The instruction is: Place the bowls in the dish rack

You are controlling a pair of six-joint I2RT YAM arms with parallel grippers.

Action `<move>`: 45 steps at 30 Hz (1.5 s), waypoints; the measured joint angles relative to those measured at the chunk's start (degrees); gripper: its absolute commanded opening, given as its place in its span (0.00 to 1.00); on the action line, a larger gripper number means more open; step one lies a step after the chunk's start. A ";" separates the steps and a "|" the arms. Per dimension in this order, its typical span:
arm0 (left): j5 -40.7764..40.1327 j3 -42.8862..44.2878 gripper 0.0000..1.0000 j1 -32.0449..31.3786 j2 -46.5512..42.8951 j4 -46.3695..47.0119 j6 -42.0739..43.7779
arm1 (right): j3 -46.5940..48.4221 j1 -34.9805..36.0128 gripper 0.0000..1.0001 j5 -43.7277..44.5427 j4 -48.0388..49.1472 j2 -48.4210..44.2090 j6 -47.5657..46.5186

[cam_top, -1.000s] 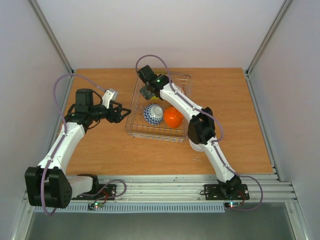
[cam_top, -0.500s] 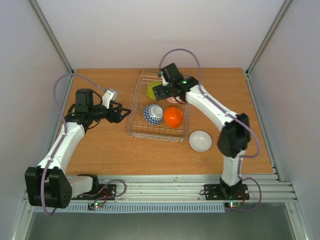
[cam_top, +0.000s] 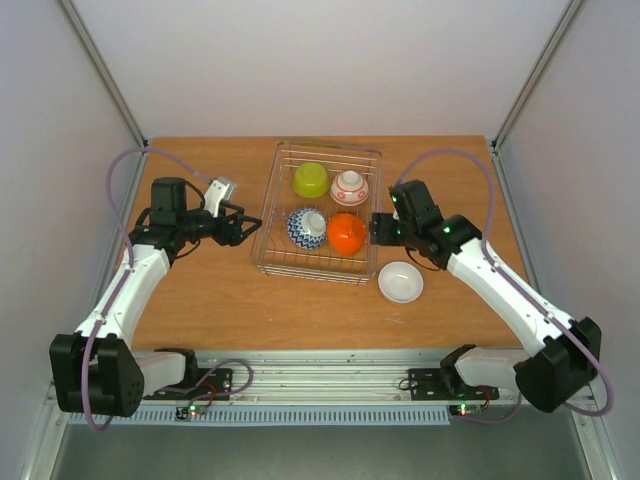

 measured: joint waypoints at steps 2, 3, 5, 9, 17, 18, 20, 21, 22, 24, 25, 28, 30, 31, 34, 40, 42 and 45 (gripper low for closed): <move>0.00 0.00 0.76 0.00 0.00 0.00 0.00 | -3.74 -0.46 0.72 0.76 -1.14 -2.91 2.29; 0.00 0.00 0.76 0.00 0.00 0.00 0.00 | -5.75 -0.74 0.71 1.18 -1.64 -4.17 3.69; 0.00 0.00 0.76 0.00 0.00 0.00 0.00 | -9.09 -1.20 0.69 1.97 -2.21 -5.90 6.05; 0.04 0.00 0.76 0.00 0.00 0.02 -0.02 | -16.28 -2.01 0.65 2.69 -3.26 -8.55 10.93; 0.83 0.00 0.76 0.00 0.00 0.02 -0.02 | -25.40 -2.08 0.60 4.24 -5.42 -12.50 19.08; 0.94 0.00 0.76 0.00 0.00 0.02 -0.02 | -26.12 -2.08 0.59 4.59 -5.64 -12.96 19.98; 1.07 0.00 0.76 0.00 0.00 0.02 -0.04 | -27.30 -2.08 0.58 5.11 -6.01 -13.92 21.53; 1.09 0.00 0.76 0.00 0.00 0.02 -0.04 | -27.82 -2.08 0.57 5.38 -6.16 -14.27 22.23; 1.09 0.00 0.76 0.00 0.00 0.02 -0.07 | -28.39 -2.08 0.55 5.66 -6.45 -14.56 22.97; 1.14 0.00 0.76 0.00 0.00 0.02 -0.09 | -29.33 -2.08 0.48 5.88 -6.80 -14.69 24.04; 1.18 0.00 0.76 0.00 0.00 0.02 -0.11 | -29.79 -2.08 0.42 5.90 -6.84 -14.69 24.33; 1.27 0.00 0.76 0.00 0.00 0.02 -0.17 | -31.58 -2.08 0.28 5.70 -6.58 -14.67 25.59; 1.27 0.00 0.76 0.00 0.00 0.02 -0.17 | -32.83 -2.08 0.23 5.25 -6.19 -14.62 26.25; 1.27 0.00 0.76 0.00 0.00 0.02 -0.20 | -33.46 -2.08 0.21 5.03 -5.75 -14.49 26.60; 1.27 0.00 0.76 0.00 0.00 0.02 -0.20 | -34.29 -2.08 0.15 4.50 -4.94 -13.44 27.12; 1.25 0.00 0.76 0.00 0.00 0.02 -0.20 | -34.07 -2.08 0.01 4.28 -2.58 -11.80 27.23; 1.25 0.00 0.75 0.00 0.00 0.02 -0.20 | -33.77 -2.08 0.01 4.28 -2.05 -11.89 27.15; 1.25 0.00 0.76 0.00 0.00 0.02 -0.20 | -33.73 -2.08 0.01 4.90 -2.75 -12.31 27.10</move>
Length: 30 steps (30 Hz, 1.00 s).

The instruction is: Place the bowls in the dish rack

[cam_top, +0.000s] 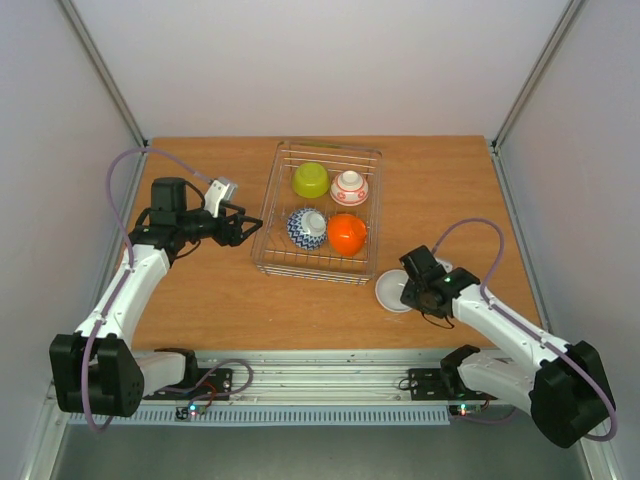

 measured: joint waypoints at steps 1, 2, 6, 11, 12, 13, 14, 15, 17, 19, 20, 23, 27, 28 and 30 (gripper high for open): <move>0.00 0.00 0.76 0.00 0.00 0.00 0.00 | 0.04 0.00 0.01 0.63 -0.90 -0.63 -0.02; 0.00 0.00 0.76 0.00 0.00 0.00 0.00 | 0.17 0.00 0.01 1.33 -2.01 -1.33 -0.04; 0.02 0.00 0.76 0.00 0.00 -0.02 0.00 | 2.78 0.00 0.01 5.35 -8.24 -6.05 -0.85; 0.39 0.00 0.76 0.00 0.31 -0.07 0.02 | 11.93 -0.11 0.01 9.66 -12.09 -12.44 -4.61; 0.55 0.00 0.76 0.00 0.55 -0.07 0.02 | 14.23 -0.11 0.01 10.05 -12.09 -13.03 -5.86; 0.74 0.00 0.76 -0.02 0.92 -0.17 0.02 | 16.44 -0.11 0.01 10.23 -11.91 -13.14 -7.04; 0.90 0.00 0.76 -0.09 1.27 -0.28 0.02 | 18.86 -0.11 0.01 10.27 -11.67 -12.81 -8.35; 1.01 0.02 0.76 -0.20 1.66 -0.48 0.02 | 21.09 -0.09 0.01 10.19 -11.28 -12.13 -9.75; 1.33 0.02 0.76 -0.39 2.25 -0.92 0.07 | 24.20 0.37 0.01 9.92 -10.51 -10.16 -11.96; 1.64 0.02 0.76 -0.63 2.45 -1.27 0.22 | 26.60 1.07 0.01 9.60 -9.20 -7.19 -13.97; 1.88 0.02 0.76 -0.70 2.47 -1.40 0.26 | 28.00 1.81 0.01 9.46 -9.14 -4.76 -15.10; 3.48 0.11 0.76 -1.01 2.54 -1.95 0.50 | 32.17 4.96 0.01 8.83 -7.43 2.93 -17.73; 6.56 0.85 0.76 -1.18 2.58 -3.30 1.38 | 38.32 10.14 0.01 8.59 -4.31 13.97 -20.59; 7.54 1.01 0.77 -1.29 2.58 -3.58 1.73 | 39.23 11.06 0.01 8.50 -3.58 15.69 -21.03; 8.79 1.11 0.76 -1.46 2.58 -4.00 2.14 | 41.35 12.74 0.01 8.20 -2.58 18.82 -21.84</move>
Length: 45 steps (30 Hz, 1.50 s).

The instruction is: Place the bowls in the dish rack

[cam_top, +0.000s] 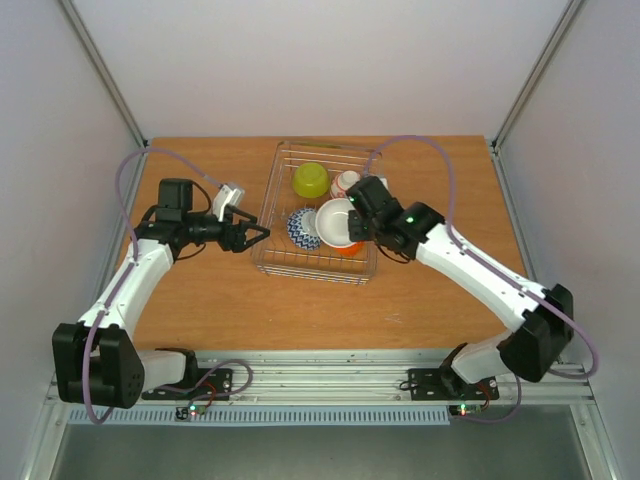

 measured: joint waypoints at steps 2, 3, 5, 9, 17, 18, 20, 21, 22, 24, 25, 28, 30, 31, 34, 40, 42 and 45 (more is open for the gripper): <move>0.83 0.00 0.77 -0.17 -0.02 -0.44 0.52 | 2.47 1.40 0.01 -0.28 0.74 2.86 -1.11; 1.09 0.00 0.77 -0.22 -0.02 -0.48 0.70 | 4.00 2.27 0.01 -0.24 1.01 4.42 -1.60; 1.36 0.00 0.77 -0.22 -0.02 -0.61 1.01 | 6.84 3.69 0.02 -0.20 1.73 7.34 -2.47; 1.49 0.00 0.77 -0.33 -0.02 -0.79 1.18 | 12.04 7.37 0.01 -0.26 2.67 12.76 -3.87; 1.62 0.00 0.76 -0.52 -0.02 -0.83 1.66 | 18.80 12.31 0.01 0.00 2.89 20.46 -5.73; 1.62 0.00 0.76 -0.52 -0.02 -0.85 1.79 | 19.21 12.85 0.01 0.26 2.84 20.83 -5.95; 1.51 0.00 0.76 -0.52 -0.02 -0.90 2.05 | 20.33 14.25 0.01 1.22 2.49 21.44 -6.45; 1.40 0.00 0.76 -0.50 0.00 -1.01 2.14 | 20.68 14.71 0.01 1.79 2.29 21.49 -6.71; 1.27 0.02 0.76 -0.48 0.00 -1.05 2.21 | 21.14 15.17 0.01 2.40 1.92 21.51 -6.97; 0.90 0.11 0.72 -0.55 0.00 -1.16 2.25 | 21.77 15.80 0.01 3.23 1.44 21.51 -7.39; 0.72 0.17 0.65 -0.55 0.00 -1.22 2.27 | 22.05 16.06 0.01 3.52 1.27 21.51 -7.58; -0.76 0.52 0.35 -0.76 0.02 -1.46 2.34 | 22.27 16.61 0.01 4.44 1.05 21.51 -8.22; -2.51 0.66 0.19 -0.76 0.15 -1.66 2.56 | 22.29 16.81 0.01 4.72 0.42 21.42 -8.59; -3.41 0.76 0.11 -0.81 0.39 -1.81 2.89 | 22.29 16.98 0.01 4.87 0.15 21.35 -8.70; -6.80 1.51 0.01 -1.05 1.40 -2.38 1.57 | 22.29 17.68 0.01 5.38 0.00 21.27 -8.44; -10.36 2.67 0.01 -2.38 2.78 -3.34 0.59 | 22.25 18.56 0.01 6.58 0.70 21.22 -7.54; -10.75 2.93 0.00 -2.54 2.78 -3.45 0.61 | 22.12 18.58 0.02 6.64 0.90 21.14 -7.54; -11.39 3.04 0.00 -2.80 2.78 -3.80 0.66 | 20.92 18.56 0.06 6.58 1.88 20.65 -7.54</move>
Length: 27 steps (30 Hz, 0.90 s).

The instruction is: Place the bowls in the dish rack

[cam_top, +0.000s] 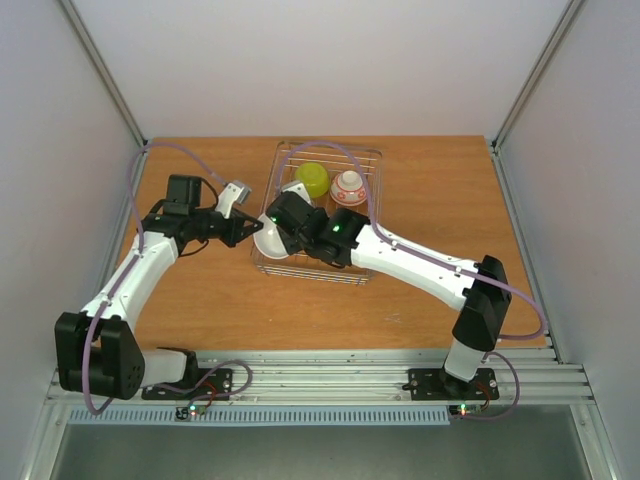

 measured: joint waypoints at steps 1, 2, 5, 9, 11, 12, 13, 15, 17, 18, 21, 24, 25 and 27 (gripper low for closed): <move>-0.07 0.00 0.00 -0.07 0.00 -0.09 0.02 | -0.79 0.00 0.10 0.00 0.63 -0.39 0.02; -0.09 0.00 0.00 -0.15 -0.02 -0.15 0.04 | -1.29 0.02 0.13 -0.04 1.01 -0.66 -0.02; -0.57 -0.02 0.00 -0.31 0.00 -0.24 0.81 | -2.89 0.02 0.20 -1.14 2.62 -2.36 -0.44; 1.11 0.00 0.01 -0.79 0.13 -0.79 2.73 | -4.39 0.76 0.32 -2.27 5.95 -5.57 -1.31; 2.45 0.00 0.00 -1.16 0.42 -1.68 3.69 | -5.27 0.61 0.41 -2.10 7.23 -7.04 -1.51; 2.93 0.02 0.00 -1.20 0.55 -2.14 4.09 | -5.62 0.59 0.46 -1.92 7.61 -7.54 -1.64; 3.30 0.02 0.01 -1.29 0.66 -2.45 4.46 | -6.01 0.48 0.53 -1.73 7.98 -7.96 -1.97; 3.80 0.02 0.00 -1.25 0.74 -2.84 4.98 | -7.08 0.26 0.66 -1.49 8.76 -8.68 -2.25; 4.35 0.02 0.01 -0.96 0.72 -2.99 5.25 | -9.01 -0.09 0.74 -1.97 9.92 -9.79 -1.99; 4.74 0.02 0.01 -0.74 0.72 -2.97 5.27 | -10.82 -0.44 0.77 -3.04 10.84 -10.88 -2.05; 5.79 0.00 0.01 0.26 0.52 -2.91 5.35 | -17.11 -2.73 0.83 -9.40 14.47 -15.34 -0.59; 7.39 -0.02 0.00 1.20 0.11 -2.69 5.22 | -23.80 -7.26 0.86 -20.44 20.83 -20.46 2.69; 7.56 -0.02 0.00 1.44 0.02 -2.56 5.22 | -25.68 -8.90 0.87 -24.57 23.02 -21.90 4.20; 8.46 -0.04 0.00 2.56 -0.28 -2.47 5.14 | -28.33 -11.32 0.88 -31.01 25.66 -23.82 6.43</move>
